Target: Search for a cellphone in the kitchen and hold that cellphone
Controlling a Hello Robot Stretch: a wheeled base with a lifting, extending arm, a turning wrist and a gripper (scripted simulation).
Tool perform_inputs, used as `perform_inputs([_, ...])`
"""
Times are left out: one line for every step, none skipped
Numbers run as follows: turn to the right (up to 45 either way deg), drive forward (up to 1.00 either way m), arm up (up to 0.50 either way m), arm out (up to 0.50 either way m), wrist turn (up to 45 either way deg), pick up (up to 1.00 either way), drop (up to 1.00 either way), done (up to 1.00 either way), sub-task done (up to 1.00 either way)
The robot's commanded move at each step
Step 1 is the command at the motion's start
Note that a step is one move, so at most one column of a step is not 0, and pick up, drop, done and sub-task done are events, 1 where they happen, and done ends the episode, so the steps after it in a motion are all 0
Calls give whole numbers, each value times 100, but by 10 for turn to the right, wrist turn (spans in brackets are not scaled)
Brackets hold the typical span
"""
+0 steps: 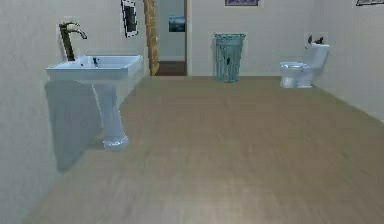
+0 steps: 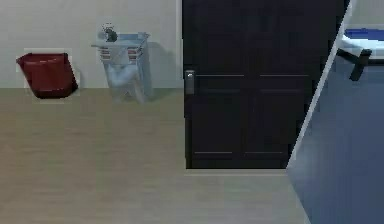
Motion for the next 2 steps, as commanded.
perform_inputs([450,0,0,0,0,0,0,0,0])
perform_inputs([450,0,0,0,0,0,0,0,0])
